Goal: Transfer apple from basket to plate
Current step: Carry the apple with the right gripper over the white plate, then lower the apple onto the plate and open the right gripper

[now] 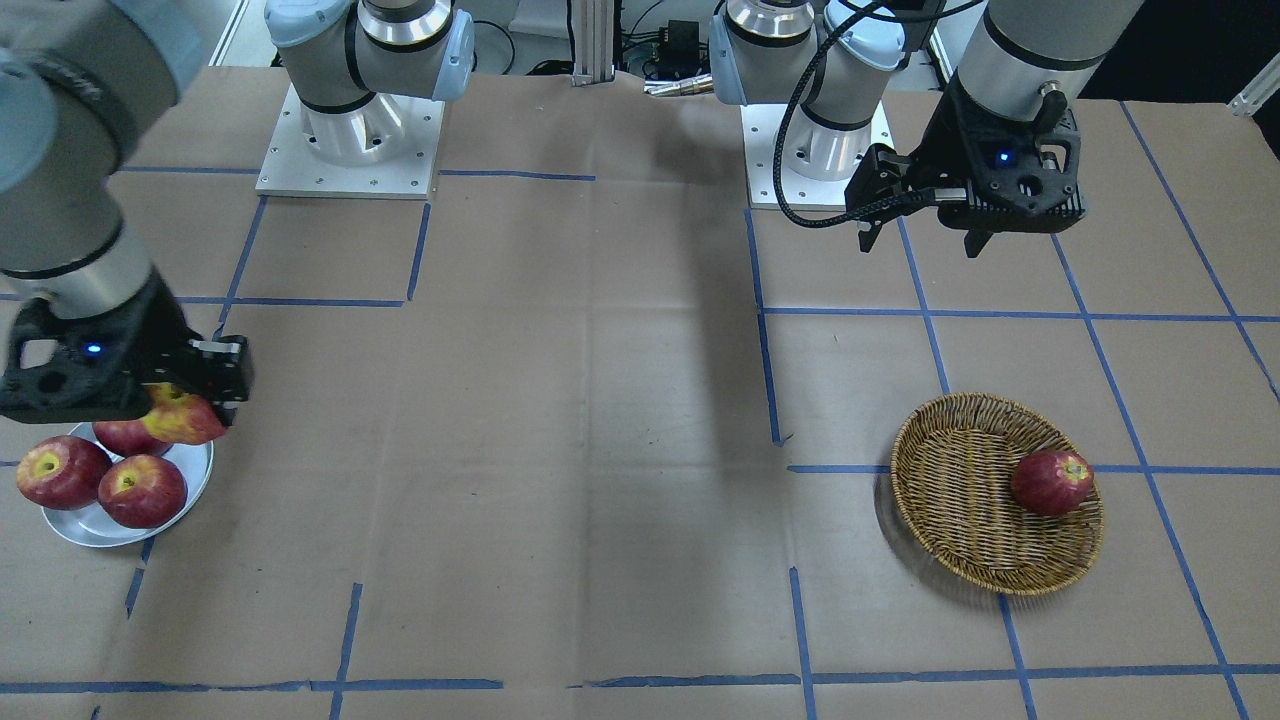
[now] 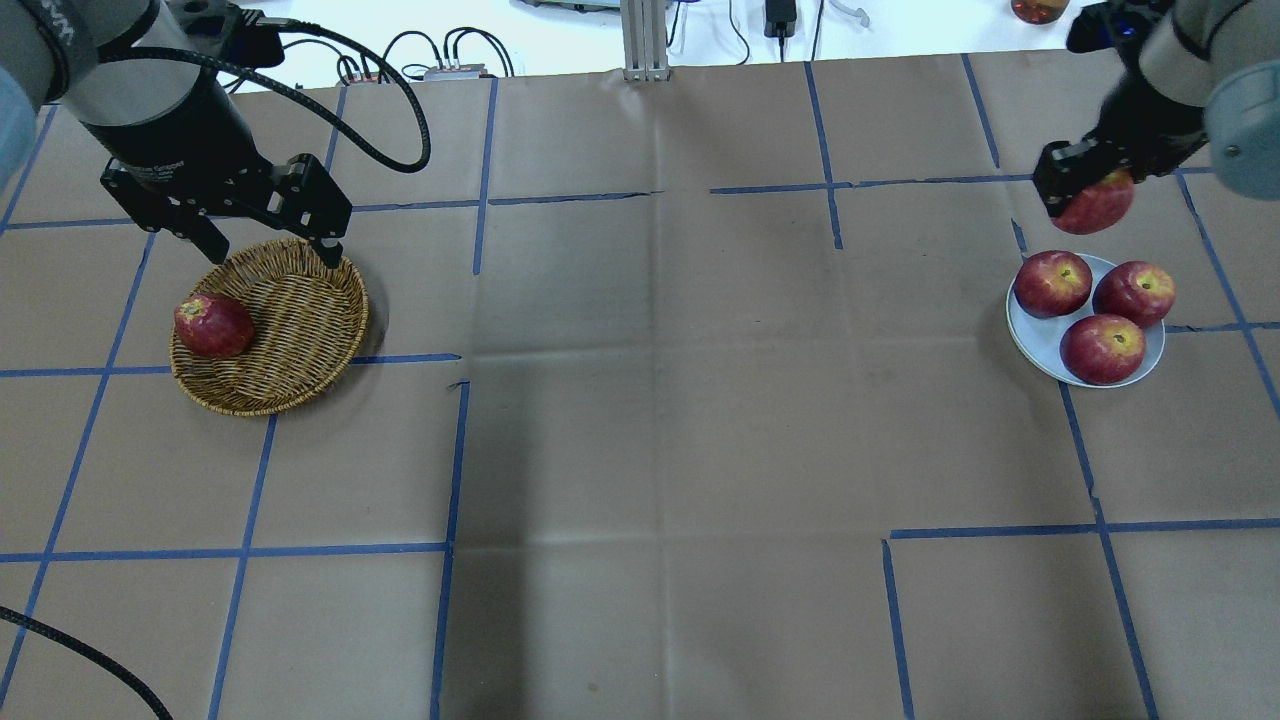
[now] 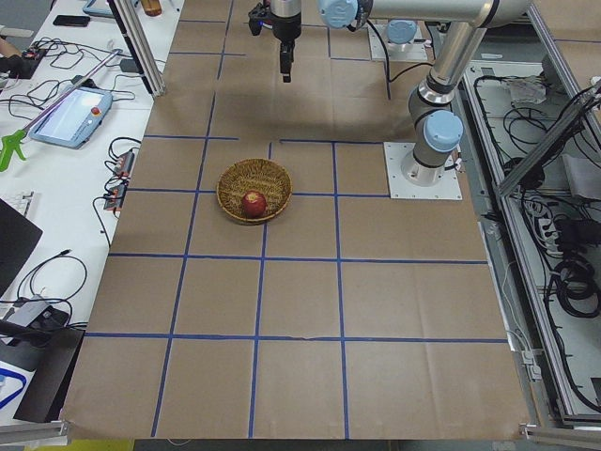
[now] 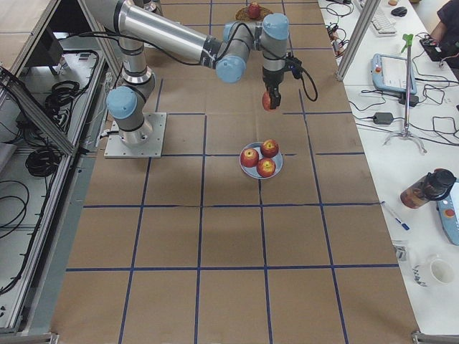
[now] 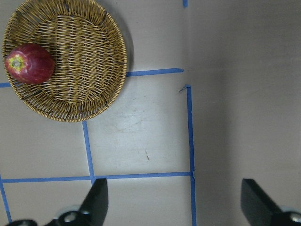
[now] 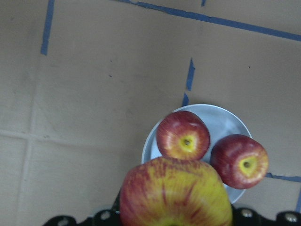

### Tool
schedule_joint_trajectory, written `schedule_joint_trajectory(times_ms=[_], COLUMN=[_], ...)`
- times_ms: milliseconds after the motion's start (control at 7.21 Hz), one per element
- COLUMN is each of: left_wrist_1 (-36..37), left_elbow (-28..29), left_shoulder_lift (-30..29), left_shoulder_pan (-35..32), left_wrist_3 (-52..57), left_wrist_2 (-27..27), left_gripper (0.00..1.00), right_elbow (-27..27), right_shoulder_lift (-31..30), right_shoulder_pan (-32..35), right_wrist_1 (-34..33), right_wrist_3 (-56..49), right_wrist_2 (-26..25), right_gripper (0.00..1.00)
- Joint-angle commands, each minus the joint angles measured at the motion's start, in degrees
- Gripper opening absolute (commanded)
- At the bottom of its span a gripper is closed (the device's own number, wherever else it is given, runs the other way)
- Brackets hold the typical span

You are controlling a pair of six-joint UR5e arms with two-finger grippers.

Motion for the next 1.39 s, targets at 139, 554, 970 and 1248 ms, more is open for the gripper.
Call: schedule_joint_trajectory(times_ms=[139, 554, 970, 1248], left_wrist_1=[0.2, 0.2, 0.3, 0.3], left_elbow=[-0.3, -0.3, -0.1, -0.1], left_shoulder_lift=[0.2, -0.2, -0.3, -0.3], left_shoulder_pan=[0.0, 0.0, 0.3, 0.3], left_wrist_3=[0.0, 0.0, 0.0, 0.1], left_wrist_2=[0.0, 0.0, 0.0, 0.0], left_gripper=[0.99, 0.99, 0.99, 0.99], right_elbow=[7.0, 11.8, 11.6, 10.9], right_shoulder_lift=[3.4, 4.9, 6.2, 5.2], right_shoulder_pan=[-10.2, -10.2, -10.2, -9.6], right_wrist_1=[-6.9, -14.1, -15.1, -15.4], right_wrist_3=[-11.7, -11.7, -11.7, -11.2], right_wrist_2=[4.9, 4.9, 4.9, 5.1], right_gripper=[0.46, 0.46, 0.79, 1.0])
